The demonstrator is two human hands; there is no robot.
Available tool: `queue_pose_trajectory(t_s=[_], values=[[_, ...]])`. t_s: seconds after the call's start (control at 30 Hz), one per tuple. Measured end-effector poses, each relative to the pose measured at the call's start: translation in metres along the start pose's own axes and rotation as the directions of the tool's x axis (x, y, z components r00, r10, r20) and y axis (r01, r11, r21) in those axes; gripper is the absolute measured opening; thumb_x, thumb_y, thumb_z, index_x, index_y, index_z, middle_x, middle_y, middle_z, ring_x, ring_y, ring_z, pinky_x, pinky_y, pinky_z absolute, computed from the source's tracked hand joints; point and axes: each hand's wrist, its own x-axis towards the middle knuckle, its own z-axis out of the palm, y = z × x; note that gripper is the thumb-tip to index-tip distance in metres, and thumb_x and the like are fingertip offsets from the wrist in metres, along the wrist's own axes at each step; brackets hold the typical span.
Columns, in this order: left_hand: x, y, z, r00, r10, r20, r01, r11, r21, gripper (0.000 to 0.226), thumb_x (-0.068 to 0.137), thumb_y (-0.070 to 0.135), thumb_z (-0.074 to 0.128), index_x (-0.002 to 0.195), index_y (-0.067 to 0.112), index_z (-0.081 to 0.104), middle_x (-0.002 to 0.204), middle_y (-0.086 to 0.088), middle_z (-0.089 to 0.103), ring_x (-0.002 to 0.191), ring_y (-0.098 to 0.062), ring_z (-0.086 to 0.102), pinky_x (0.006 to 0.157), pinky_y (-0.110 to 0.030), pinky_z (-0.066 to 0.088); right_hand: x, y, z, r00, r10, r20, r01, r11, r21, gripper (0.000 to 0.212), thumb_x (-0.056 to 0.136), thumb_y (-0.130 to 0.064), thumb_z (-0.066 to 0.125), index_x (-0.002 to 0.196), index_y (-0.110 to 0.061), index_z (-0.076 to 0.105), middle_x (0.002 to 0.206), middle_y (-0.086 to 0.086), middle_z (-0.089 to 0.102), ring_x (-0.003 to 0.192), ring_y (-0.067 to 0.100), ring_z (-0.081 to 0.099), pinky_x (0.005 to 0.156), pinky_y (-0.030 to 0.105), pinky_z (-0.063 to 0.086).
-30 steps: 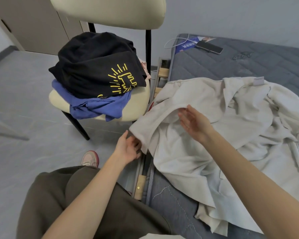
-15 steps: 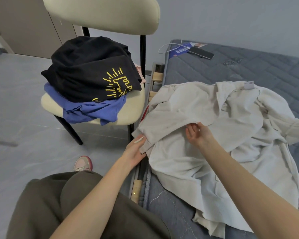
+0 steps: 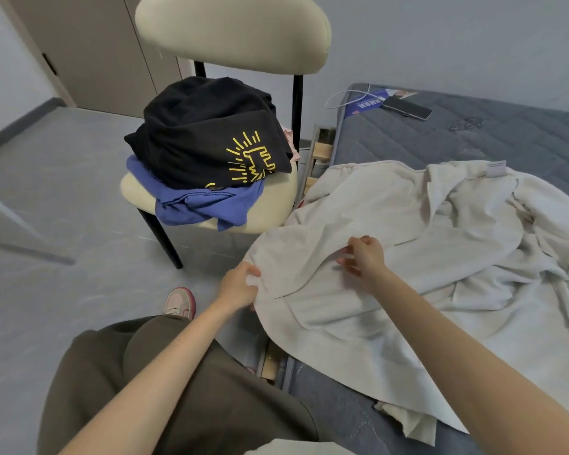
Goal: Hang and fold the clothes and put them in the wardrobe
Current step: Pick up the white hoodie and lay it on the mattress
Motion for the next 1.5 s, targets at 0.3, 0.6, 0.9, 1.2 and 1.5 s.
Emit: queue_pose_trajectory(t_s=[0.3,0.6,0.9,1.2,1.5], values=[[-0.008,0.064,0.014,0.974,0.062,0.219,-0.119,0.958,0.261,0.040,0.093,0.020,0.047,0.133,0.013,0.045,0.134,-0.008,0.048,0.100,-0.019,0.053,0.073,-0.024,0.043,-0.009,0.000,-0.045,0.990,-0.119,-0.075,0.114,0.991,-0.064,0.020,0.093,-0.014,0.050,0.105,-0.006,0.036,0.082,0.008,0.056,0.060,0.019,0.055,0.061,0.030,0.049],[-0.030,0.156,0.088,0.854,0.352,0.383,-0.453,0.865,0.216,0.037,0.095,0.023,0.047,0.132,0.019,0.046,0.135,-0.009,0.046,0.121,-0.020,0.047,0.094,-0.026,0.036,-0.023,0.009,-0.166,0.880,-0.286,-0.379,0.205,0.949,-0.240,0.015,0.092,-0.012,0.046,0.104,-0.013,0.036,0.103,0.007,0.054,0.094,0.027,0.053,0.077,0.034,0.040],[-0.085,0.186,0.183,0.666,0.428,0.611,-0.644,0.743,0.182,0.040,0.088,0.025,0.057,0.128,0.021,0.052,0.126,-0.003,0.054,0.111,-0.019,0.053,0.094,-0.025,0.041,-0.058,0.083,-0.288,0.757,-0.005,-0.654,-0.255,0.919,-0.302,0.066,0.090,-0.023,0.058,0.144,-0.006,0.024,0.148,0.019,0.028,0.136,0.037,0.022,0.108,0.049,0.027],[-0.135,0.165,0.238,0.500,0.240,0.832,-0.838,0.376,0.395,0.093,0.063,0.044,0.081,0.138,0.036,0.027,0.135,-0.001,0.028,0.124,-0.026,0.023,0.100,-0.042,0.035,-0.083,0.089,-0.306,0.931,0.134,-0.339,-0.053,0.970,0.239,0.018,0.089,-0.012,0.056,0.102,-0.001,0.062,0.112,0.017,0.065,0.087,0.024,0.058,0.076,0.033,0.047],[-0.154,0.147,0.249,0.427,0.511,0.746,-0.899,0.148,0.413,0.032,0.088,0.023,0.049,0.117,0.012,0.044,0.121,-0.009,0.038,0.105,-0.029,0.044,0.072,-0.034,0.041,-0.117,0.092,-0.324,0.916,0.192,-0.353,0.014,0.863,0.506,0.018,0.078,-0.011,0.043,0.093,-0.012,0.051,0.108,0.011,0.059,0.099,0.030,0.053,0.101,0.047,0.039]])
